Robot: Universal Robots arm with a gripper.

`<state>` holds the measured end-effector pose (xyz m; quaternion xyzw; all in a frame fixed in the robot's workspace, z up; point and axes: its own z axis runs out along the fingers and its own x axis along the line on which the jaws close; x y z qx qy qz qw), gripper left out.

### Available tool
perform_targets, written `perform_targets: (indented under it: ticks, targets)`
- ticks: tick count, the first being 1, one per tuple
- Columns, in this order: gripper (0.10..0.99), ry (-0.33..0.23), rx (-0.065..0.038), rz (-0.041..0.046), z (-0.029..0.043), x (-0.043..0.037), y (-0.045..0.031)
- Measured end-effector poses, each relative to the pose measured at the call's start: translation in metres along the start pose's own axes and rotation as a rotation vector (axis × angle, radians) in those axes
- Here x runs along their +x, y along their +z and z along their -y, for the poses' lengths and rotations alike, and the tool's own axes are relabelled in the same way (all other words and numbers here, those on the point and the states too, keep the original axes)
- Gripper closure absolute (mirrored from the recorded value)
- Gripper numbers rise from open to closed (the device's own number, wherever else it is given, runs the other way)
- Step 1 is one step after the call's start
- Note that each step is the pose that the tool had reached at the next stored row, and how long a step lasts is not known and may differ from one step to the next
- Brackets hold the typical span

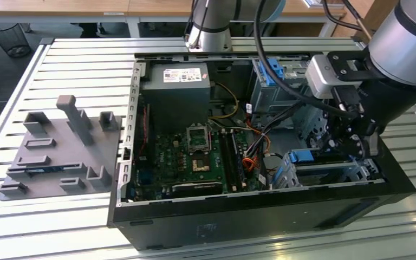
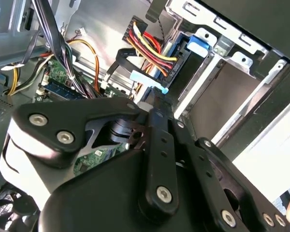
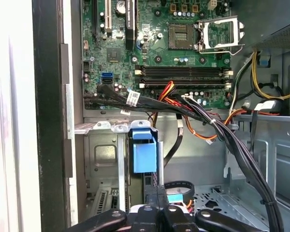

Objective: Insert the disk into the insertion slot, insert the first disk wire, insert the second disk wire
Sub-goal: 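Insert the second disk wire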

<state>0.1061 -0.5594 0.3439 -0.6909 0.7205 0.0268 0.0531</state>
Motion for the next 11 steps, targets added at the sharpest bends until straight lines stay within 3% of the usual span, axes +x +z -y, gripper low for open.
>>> perform_targets:
  ticks: [11]
  targets:
    - [0.980, 0.000, -0.003, 0.0001, 0.0003, -0.0006, -0.0049]
